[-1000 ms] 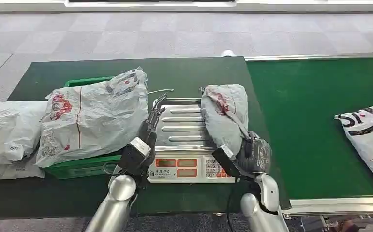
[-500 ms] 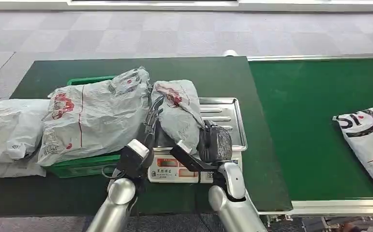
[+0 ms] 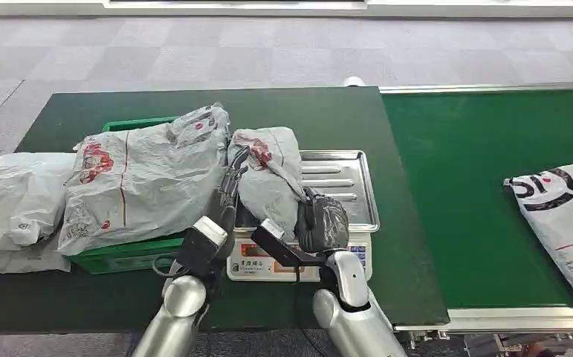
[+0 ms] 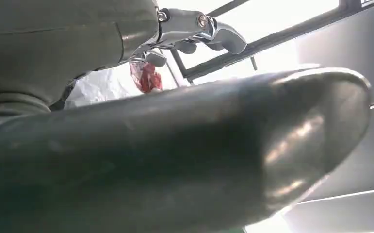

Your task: Moved the parcel from conveyor to table for the left to box.

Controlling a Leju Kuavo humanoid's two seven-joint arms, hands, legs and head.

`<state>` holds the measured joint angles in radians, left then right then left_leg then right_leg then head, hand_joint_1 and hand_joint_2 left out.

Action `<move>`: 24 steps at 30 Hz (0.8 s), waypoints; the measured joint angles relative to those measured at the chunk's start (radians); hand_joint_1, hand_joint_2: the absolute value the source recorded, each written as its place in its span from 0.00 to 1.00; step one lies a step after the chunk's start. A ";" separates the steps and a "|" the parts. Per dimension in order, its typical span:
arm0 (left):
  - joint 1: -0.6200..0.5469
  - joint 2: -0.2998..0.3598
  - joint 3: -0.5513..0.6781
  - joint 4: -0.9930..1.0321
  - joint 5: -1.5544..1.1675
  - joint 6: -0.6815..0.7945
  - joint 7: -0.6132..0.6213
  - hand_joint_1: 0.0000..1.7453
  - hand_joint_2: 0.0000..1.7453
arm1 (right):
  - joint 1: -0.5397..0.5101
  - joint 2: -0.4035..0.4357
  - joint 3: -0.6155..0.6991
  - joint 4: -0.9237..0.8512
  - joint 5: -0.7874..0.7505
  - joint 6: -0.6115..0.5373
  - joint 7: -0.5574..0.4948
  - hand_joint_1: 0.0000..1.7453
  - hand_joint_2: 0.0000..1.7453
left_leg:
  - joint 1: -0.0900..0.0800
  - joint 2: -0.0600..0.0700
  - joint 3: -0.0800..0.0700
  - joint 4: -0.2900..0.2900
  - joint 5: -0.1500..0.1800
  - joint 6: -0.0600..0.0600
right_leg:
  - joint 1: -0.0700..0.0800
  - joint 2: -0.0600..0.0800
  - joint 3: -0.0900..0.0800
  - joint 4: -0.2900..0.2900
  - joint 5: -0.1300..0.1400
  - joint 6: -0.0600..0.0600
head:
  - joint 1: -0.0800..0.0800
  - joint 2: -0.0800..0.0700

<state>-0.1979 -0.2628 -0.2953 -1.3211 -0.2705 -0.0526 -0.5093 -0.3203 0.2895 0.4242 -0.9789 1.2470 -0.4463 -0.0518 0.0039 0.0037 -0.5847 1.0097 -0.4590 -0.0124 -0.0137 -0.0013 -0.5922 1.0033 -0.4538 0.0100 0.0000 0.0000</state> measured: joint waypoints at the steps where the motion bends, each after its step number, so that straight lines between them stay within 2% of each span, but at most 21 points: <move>1: 0.004 0.001 0.000 -0.002 -0.001 0.001 0.000 0.00 0.00 | 0.000 -0.001 0.000 0.002 0.000 0.005 0.010 0.00 1.00 | 0.000 0.000 0.000 0.000 0.000 0.000 | 0.000 0.000 0.000 0.000 0.000 0.000 | 0.000 0.000; 13: 0.022 0.003 0.000 -0.015 -0.008 0.009 0.000 0.00 0.00 | -0.016 -0.016 0.000 0.048 0.012 -0.001 0.041 0.00 1.00 | 0.000 0.000 0.000 0.000 0.000 0.000 | 0.000 0.000 0.000 0.000 0.000 0.000 | 0.000 0.000; 14: 0.023 0.003 0.000 -0.016 -0.008 0.009 0.000 0.00 0.00 | -0.016 -0.017 -0.001 0.050 0.012 -0.001 0.041 0.00 0.00 | 0.000 0.000 0.000 0.000 0.000 0.000 | 0.000 0.000 0.000 0.000 0.000 0.000 | 0.000 0.000; 24: 0.029 0.007 0.000 -0.024 -0.016 0.030 -0.006 0.00 0.00 | -0.011 -0.019 -0.001 0.040 -0.002 -0.036 0.025 0.00 0.00 | 0.000 0.000 0.000 0.000 0.000 0.000 | 0.000 0.000 -0.001 0.000 0.000 0.000 | 0.000 0.000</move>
<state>-0.1693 -0.2560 -0.2949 -1.3455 -0.2869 -0.0225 -0.5154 -0.3315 0.2705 0.4231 -0.9387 1.2451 -0.4825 -0.0271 0.0038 0.0038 -0.5850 1.0098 -0.4590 -0.0124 -0.0139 -0.0012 -0.5929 1.0032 -0.4538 0.0101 0.0000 -0.0004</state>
